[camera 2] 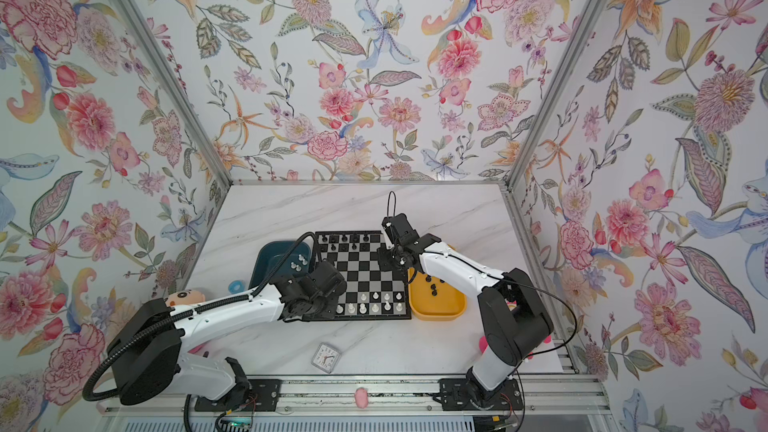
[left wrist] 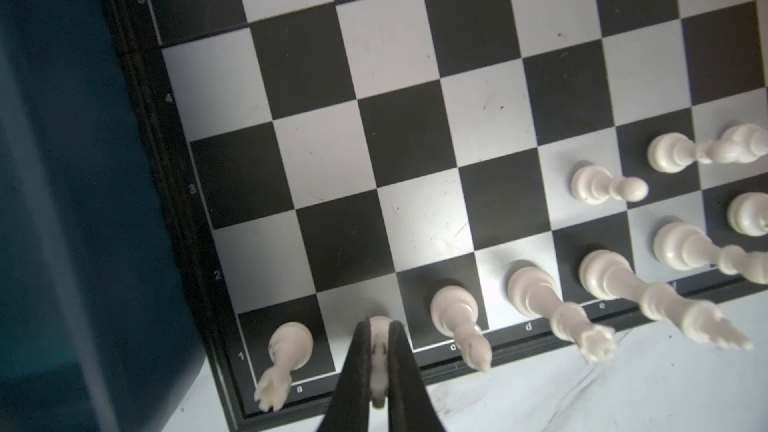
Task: Set up the chess pieces on the board
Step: 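Lower the white pawn onto the nearest row beside the corner pawn, open left gripper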
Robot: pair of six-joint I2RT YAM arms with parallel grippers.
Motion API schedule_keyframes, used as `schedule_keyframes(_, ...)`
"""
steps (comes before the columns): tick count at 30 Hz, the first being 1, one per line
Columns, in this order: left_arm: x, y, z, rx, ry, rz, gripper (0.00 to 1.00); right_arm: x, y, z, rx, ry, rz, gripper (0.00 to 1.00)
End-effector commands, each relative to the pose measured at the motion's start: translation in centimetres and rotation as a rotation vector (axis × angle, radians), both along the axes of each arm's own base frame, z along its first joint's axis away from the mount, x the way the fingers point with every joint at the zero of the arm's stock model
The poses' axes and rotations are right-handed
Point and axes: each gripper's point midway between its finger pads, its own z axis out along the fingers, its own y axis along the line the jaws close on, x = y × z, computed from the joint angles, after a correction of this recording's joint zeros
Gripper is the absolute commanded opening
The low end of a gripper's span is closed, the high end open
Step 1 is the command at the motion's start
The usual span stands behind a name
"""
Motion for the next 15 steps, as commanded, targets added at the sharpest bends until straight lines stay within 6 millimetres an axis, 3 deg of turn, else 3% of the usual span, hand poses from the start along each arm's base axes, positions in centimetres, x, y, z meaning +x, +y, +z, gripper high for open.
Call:
schedule_keyframes(1,-0.27,0.43,-0.7,0.037,-0.001,-0.001,0.02,-0.09,-0.21,-0.01,-0.009,-0.006,-0.014,0.27)
schedule_keyframes(15,-0.37,0.67,-1.45,0.056,0.008,0.001,0.03,-0.06,-0.06,-0.38,-0.009,0.003,-0.012,0.27)
